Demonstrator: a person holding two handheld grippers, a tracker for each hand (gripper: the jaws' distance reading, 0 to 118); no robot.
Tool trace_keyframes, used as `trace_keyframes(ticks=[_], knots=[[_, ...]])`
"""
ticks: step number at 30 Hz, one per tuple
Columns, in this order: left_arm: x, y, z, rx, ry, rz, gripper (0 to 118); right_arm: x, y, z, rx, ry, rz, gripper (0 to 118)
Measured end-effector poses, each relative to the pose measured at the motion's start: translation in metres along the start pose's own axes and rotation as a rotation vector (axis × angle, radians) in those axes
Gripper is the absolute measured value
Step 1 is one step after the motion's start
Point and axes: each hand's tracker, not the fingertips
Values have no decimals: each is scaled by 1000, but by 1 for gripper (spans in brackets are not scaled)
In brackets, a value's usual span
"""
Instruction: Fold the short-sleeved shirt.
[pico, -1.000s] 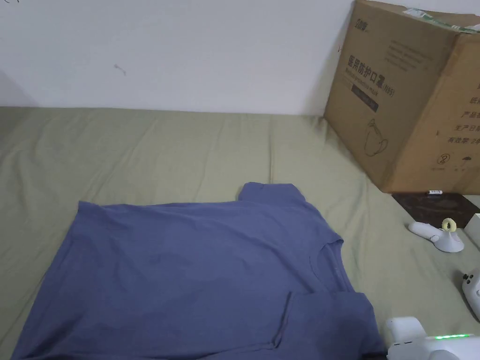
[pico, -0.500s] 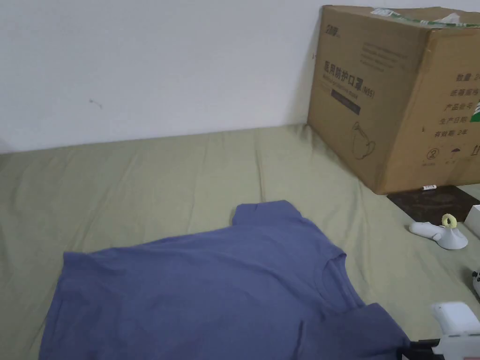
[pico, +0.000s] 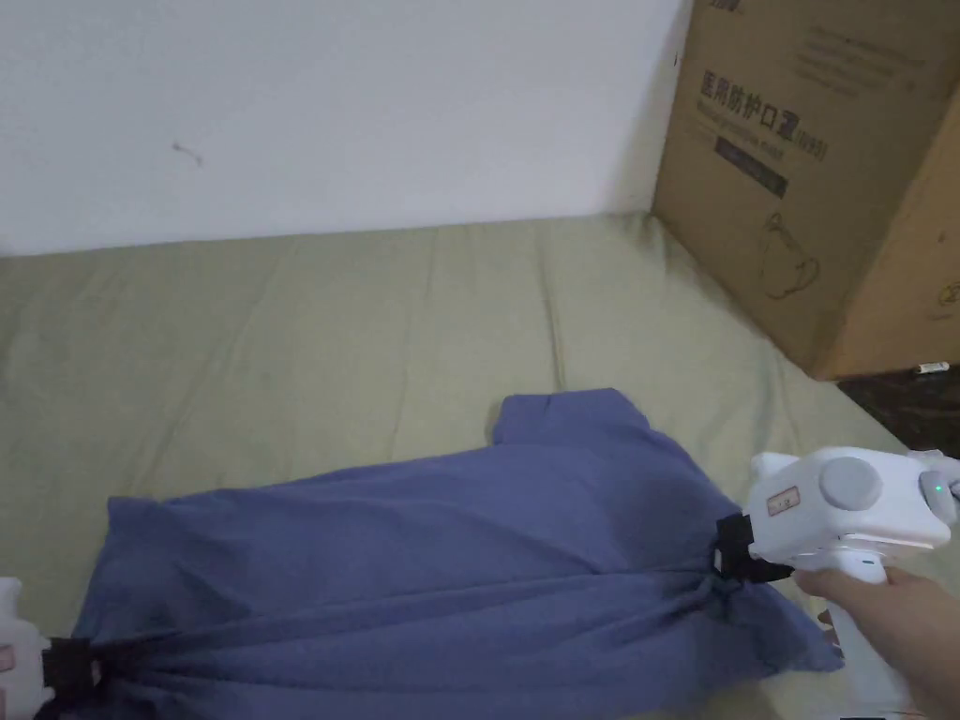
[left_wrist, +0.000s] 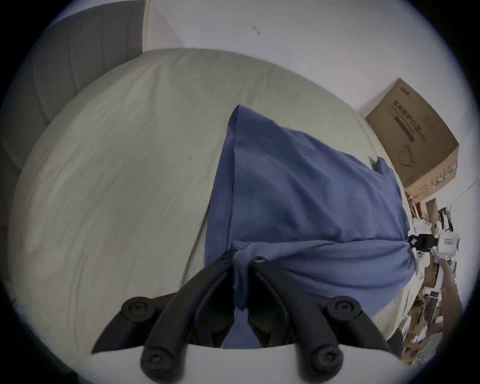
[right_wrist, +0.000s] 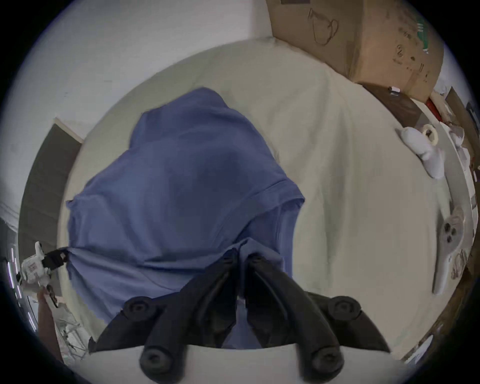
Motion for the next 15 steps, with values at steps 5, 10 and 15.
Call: trace_keyframes(ticks=[5, 10, 15], knots=[[-1, -8, 17, 69, -12, 9, 69, -3, -13, 16, 137, 46, -58, 109], [19, -31, 84, 281, -45, -109, 118, -22, -55, 78, 300, 72, 42, 118], [47, -84, 147, 470, -104, -163, 118, -45, -127, 144, 553, 120, 77, 118]])
